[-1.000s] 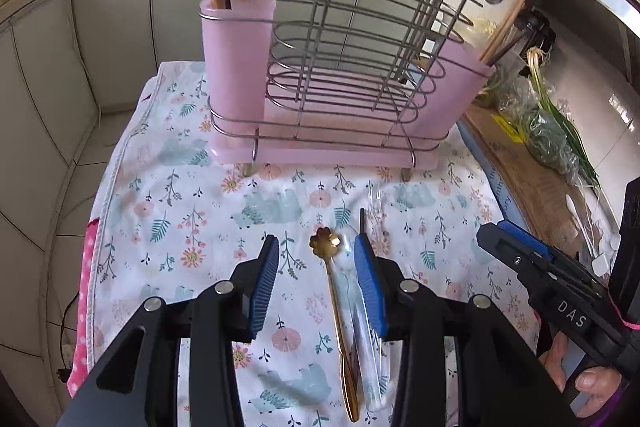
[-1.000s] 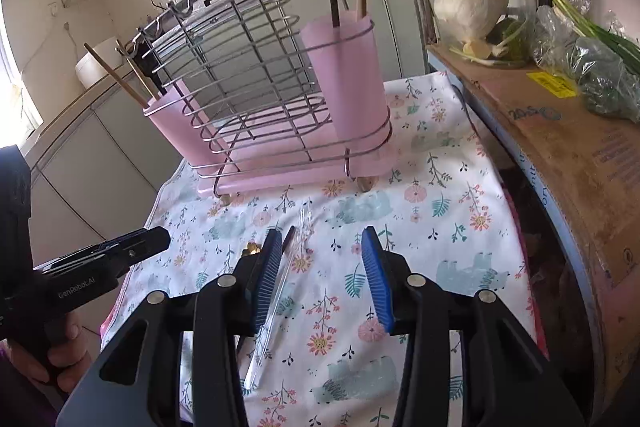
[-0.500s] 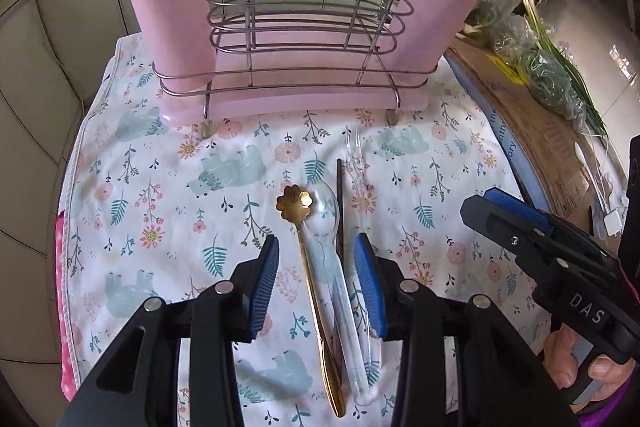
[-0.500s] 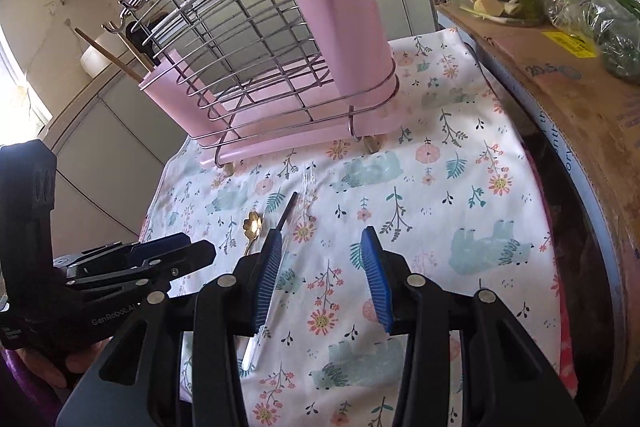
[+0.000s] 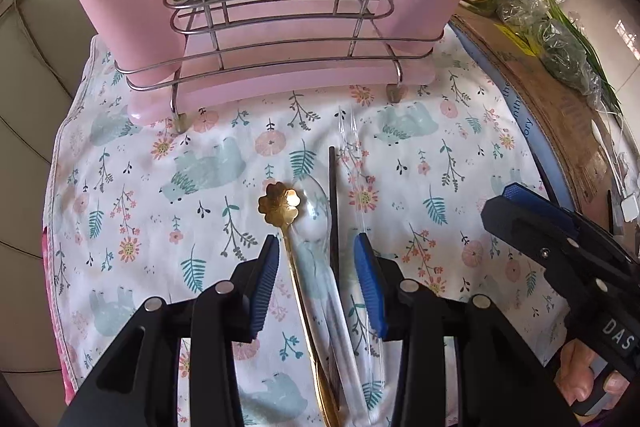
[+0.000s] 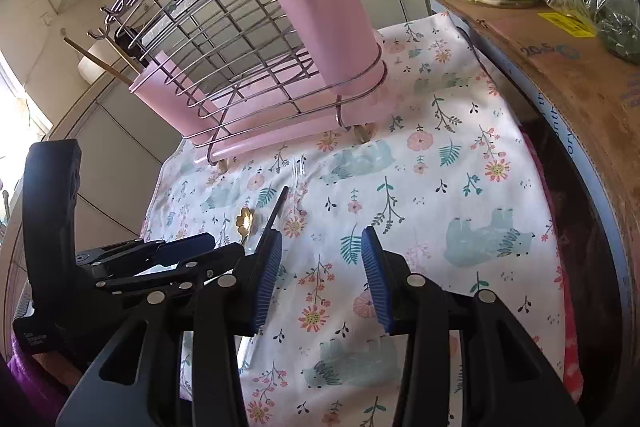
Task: Organize utensils
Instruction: 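Lower both open tools to the gold spoon and clear plastic utensils, then grasp the clear plastic spoon with left tool while right tool grasps the clear plastic fork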
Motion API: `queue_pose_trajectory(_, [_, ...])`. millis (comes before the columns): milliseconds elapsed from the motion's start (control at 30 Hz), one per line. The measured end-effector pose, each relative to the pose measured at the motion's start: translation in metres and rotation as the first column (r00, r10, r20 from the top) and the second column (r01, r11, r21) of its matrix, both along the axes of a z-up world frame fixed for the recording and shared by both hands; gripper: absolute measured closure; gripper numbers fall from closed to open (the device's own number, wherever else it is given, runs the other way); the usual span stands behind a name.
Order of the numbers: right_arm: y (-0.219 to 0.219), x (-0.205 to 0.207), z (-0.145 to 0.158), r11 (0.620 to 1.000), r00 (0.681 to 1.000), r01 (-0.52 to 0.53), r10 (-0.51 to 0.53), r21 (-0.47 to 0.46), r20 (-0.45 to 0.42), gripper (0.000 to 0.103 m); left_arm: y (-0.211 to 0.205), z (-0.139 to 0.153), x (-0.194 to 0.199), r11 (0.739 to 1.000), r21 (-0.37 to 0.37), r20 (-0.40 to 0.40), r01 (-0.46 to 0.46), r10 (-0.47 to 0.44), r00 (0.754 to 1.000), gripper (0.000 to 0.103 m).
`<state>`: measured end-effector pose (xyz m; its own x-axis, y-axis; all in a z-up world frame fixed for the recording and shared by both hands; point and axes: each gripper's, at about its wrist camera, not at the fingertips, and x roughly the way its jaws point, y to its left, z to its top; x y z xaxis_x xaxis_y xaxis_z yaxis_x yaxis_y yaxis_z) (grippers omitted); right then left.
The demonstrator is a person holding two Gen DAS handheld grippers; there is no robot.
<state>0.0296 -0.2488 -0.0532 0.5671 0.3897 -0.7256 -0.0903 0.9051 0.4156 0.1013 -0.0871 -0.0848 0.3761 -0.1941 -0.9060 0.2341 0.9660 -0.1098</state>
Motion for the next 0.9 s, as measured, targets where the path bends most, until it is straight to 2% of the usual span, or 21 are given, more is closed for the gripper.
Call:
queue_pose_trajectory(133, [-0.004, 0.001, -0.001, 1.0, 1.0, 0.012, -0.012, 0.006, -0.004, 0.061, 0.001, -0.008, 0.011, 1.0, -0.001, -0.029, -0.005, 0.005, 1.0, 0.065])
queue_pose_trajectory(233, [-0.004, 0.003, -0.004, 1.0, 1.0, 0.015, -0.015, 0.012, -0.017, 0.061, 0.007, -0.013, 0.018, 1.0, -0.014, -0.044, -0.027, 0.026, 0.999, 0.073])
queue_pose_trajectory(267, [-0.004, 0.004, -0.005, 1.0, 1.0, 0.015, -0.014, 0.011, -0.021, 0.061, 0.01, -0.014, 0.019, 0.999, -0.035, -0.051, -0.033, 0.031, 0.998, 0.078])
queue_pose_trajectory(300, [-0.004, 0.004, -0.005, 1.0, 1.0, 0.014, -0.013, 0.01, -0.023, 0.061, 0.013, -0.015, 0.02, 0.998, -0.061, -0.059, -0.036, 0.032, 0.998, 0.09])
queue_pose_trajectory(400, [-0.003, 0.006, -0.005, 1.0, 1.0, 0.013, -0.013, 0.006, -0.024, 0.061, 0.018, -0.012, 0.021, 0.995, -0.084, -0.046, -0.044, 0.04, 0.998, 0.1])
queue_pose_trajectory(633, [0.002, 0.008, -0.012, 0.999, 0.998, -0.004, 0.006, 0.038, -0.055, 0.061, 0.044, 0.006, 0.017, 0.977, -0.187, -0.025, -0.1, 0.097, 0.995, 0.101])
queue_pose_trajectory(767, [0.004, 0.017, -0.02, 0.989, 0.993, -0.029, 0.045, 0.148, -0.107, 0.061, 0.061, 0.02, 0.006, 0.96, -0.263, 0.022, -0.099, 0.108, 0.994, 0.101])
queue_pose_trajectory(900, [0.007, 0.034, -0.033, 0.967, 0.98, -0.033, 0.081, 0.253, -0.183, 0.072, 0.078, 0.04, -0.009, 0.951, -0.301, 0.109, -0.071, 0.108, 0.988, 0.101])
